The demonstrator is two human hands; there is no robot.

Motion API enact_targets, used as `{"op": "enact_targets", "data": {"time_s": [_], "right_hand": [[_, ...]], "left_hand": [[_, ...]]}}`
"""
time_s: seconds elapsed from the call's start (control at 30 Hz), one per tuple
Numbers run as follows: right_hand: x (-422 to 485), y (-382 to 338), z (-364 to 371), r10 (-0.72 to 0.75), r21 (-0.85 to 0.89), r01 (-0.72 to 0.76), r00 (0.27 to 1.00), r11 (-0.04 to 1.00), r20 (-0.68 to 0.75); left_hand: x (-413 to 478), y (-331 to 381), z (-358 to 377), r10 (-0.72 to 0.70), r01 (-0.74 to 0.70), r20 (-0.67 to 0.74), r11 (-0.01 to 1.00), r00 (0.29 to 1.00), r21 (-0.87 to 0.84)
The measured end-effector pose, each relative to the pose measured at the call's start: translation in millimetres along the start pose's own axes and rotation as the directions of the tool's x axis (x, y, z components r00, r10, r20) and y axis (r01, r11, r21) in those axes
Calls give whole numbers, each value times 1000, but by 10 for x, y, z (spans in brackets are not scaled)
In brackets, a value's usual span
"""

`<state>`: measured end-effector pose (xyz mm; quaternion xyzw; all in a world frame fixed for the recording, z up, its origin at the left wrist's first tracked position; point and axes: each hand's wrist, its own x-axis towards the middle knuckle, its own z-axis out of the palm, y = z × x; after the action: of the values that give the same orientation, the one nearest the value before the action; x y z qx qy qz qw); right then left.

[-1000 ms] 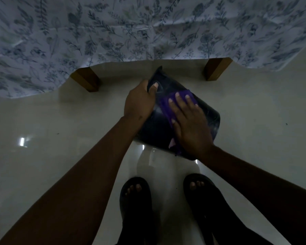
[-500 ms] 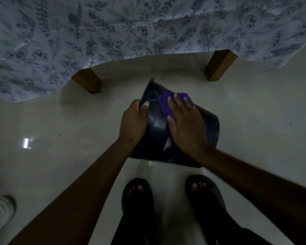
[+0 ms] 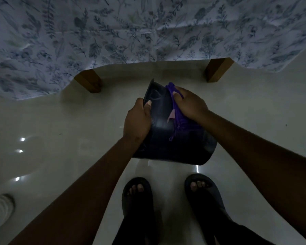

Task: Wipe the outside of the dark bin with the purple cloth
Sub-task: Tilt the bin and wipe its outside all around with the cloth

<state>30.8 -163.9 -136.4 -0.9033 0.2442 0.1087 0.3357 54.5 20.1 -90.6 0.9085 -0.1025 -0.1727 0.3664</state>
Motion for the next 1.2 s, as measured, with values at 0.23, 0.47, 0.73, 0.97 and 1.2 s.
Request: {"op": "enact_targets", "data": {"time_s": [0.23,0.47,0.73,0.97,1.2], "right_hand": [[-1309,-8,564,-347,-403,276,931,872,-113],[-890,-80,407,-218,-260,145,936,954,-275],[145,153,-93,163,73,-184,960,980,226],[-931,36,316,-170,-247,127,972,961,-161],[-809,126,238,-221,-293,140,939,946,-264]], "left_hand": [[67,-35,21,-30,30,18,1000,999,-5],[28,-51,36,26,-26,-30,1000,999,-8],[-53,-170,47,46,-46,-22,998,999,-30],[280,-21,64,-7,6,25,998,1000,59],[307,123,27,48,-34,124,993,991,-111]]}}
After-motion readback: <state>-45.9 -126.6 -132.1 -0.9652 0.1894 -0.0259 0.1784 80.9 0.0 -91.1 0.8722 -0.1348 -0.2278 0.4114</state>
